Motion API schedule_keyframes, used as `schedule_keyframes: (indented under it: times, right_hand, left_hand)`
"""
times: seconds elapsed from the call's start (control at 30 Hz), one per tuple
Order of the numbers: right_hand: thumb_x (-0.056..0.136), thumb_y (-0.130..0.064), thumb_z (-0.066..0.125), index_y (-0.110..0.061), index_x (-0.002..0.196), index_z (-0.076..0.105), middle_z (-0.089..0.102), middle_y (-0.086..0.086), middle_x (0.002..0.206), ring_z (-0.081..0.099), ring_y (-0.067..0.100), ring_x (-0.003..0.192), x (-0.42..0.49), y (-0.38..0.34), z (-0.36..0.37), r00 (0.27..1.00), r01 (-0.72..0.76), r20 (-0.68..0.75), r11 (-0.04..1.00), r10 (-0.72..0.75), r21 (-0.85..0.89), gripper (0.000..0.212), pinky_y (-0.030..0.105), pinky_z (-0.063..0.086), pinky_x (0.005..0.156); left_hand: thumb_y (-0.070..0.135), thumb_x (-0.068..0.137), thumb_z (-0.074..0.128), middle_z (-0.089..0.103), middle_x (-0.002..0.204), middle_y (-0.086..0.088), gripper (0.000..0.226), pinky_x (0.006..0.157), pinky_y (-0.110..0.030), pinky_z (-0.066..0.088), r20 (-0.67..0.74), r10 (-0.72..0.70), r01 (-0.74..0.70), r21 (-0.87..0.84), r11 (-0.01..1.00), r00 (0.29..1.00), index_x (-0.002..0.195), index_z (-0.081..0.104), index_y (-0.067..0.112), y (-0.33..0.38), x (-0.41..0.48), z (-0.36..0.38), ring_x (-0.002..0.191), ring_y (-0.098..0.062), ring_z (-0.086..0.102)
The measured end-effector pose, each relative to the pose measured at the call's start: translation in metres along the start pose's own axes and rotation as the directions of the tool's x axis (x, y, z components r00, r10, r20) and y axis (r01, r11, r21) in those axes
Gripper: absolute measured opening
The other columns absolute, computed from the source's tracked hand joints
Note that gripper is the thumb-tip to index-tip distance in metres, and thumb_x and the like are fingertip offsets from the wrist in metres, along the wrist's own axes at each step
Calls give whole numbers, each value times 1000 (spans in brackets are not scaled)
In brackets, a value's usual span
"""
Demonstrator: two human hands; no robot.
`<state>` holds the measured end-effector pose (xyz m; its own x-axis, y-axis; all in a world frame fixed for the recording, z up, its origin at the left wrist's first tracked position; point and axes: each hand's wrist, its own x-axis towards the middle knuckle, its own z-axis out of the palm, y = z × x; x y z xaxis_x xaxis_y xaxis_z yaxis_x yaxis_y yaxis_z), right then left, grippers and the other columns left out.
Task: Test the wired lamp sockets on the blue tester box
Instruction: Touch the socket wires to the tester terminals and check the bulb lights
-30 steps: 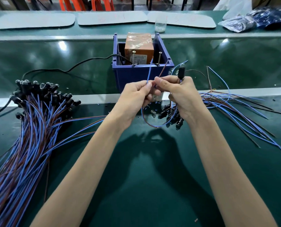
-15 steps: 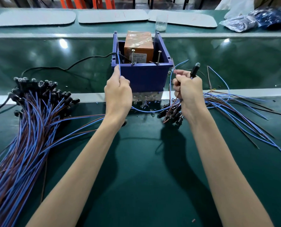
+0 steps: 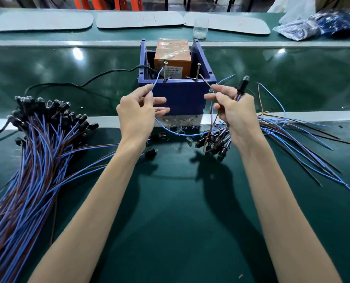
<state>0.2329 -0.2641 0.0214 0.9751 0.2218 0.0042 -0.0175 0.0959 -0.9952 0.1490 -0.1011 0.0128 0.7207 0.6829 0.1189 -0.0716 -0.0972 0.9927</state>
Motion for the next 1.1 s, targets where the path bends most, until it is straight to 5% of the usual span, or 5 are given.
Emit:
schedule_keyframes:
  times: [0.33,1.1]
  right_hand:
    - [96,1,42,-17,101,65,71,-2,84,44,3,54,-4,-5,1,998,11,59,999,-9,-36,29,11,27,40]
    - [92,6,36,-10,91,65,58,-3,70,38,1,45,-5,-9,3,999,-42,17,997,41,66,32,11,24,38]
  left_hand:
    - [2,97,38,69,66,4,30,50,-13,46,-15,-20,21,69,997,1000,103,65,14,5,2,-2,53,-13,69]
    - [5,99,32,57,69,6,40,51,-15,41,-19,12,-8,201,980,1000,86,61,29,7,0,-8,42,-5,57]
